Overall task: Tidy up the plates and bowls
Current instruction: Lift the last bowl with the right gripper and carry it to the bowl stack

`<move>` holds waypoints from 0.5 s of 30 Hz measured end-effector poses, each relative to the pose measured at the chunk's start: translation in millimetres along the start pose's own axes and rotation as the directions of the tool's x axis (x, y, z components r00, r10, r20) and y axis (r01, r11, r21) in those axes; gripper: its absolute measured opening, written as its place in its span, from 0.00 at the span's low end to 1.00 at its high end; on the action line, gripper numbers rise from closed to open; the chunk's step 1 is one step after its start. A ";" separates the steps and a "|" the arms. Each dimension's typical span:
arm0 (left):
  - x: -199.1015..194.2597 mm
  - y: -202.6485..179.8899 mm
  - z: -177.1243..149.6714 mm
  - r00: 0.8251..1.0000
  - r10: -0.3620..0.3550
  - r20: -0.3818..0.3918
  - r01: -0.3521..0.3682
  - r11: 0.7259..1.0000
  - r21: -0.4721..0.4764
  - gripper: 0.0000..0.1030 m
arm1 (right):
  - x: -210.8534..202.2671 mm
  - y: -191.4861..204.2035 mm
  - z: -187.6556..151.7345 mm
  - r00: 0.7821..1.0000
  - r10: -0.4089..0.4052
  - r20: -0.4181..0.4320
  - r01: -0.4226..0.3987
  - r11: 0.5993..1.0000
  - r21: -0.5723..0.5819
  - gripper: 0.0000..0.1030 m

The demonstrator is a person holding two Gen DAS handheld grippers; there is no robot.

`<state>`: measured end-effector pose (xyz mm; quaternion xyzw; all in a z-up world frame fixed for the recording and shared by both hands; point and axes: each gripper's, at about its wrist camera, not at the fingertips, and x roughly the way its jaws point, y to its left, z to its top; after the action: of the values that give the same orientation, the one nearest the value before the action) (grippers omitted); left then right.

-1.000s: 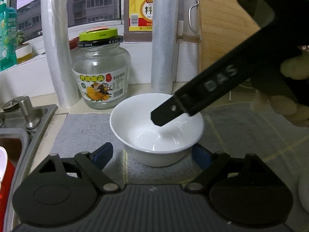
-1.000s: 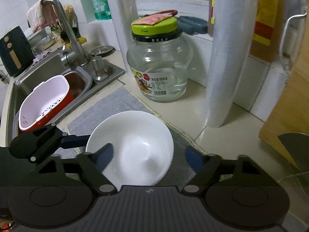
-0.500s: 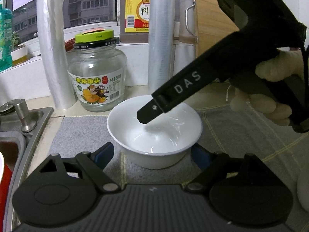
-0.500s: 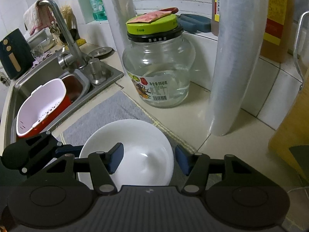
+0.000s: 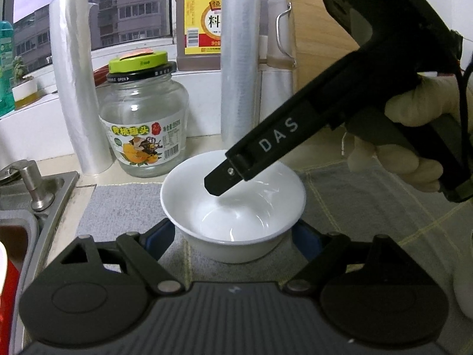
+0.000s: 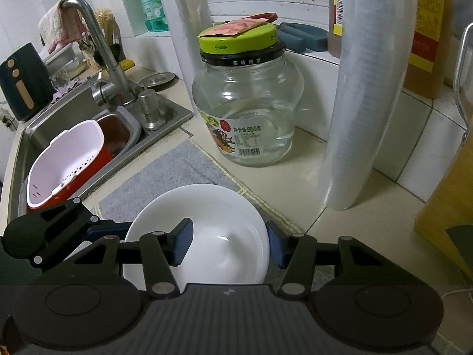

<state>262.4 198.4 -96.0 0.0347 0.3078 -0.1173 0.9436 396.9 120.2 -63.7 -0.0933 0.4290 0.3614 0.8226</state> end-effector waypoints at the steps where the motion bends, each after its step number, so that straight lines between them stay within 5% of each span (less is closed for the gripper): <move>1: -0.9 -0.1 0.6 1.000 -0.002 0.002 0.002 1.000 -0.001 0.83 | -1.3 1.0 -0.2 1.000 -0.003 0.002 0.003 1.000 -0.003 0.57; 15: -25.0 -7.7 9.3 1.000 -0.013 0.008 0.013 1.000 0.026 0.83 | -35.4 19.3 0.1 1.000 -0.011 0.022 0.012 1.000 -0.028 0.58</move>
<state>246.3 194.6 -73.8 0.0446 0.3025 -0.1277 0.9435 370.8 115.9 -33.3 -0.1035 0.4141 0.3637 0.8280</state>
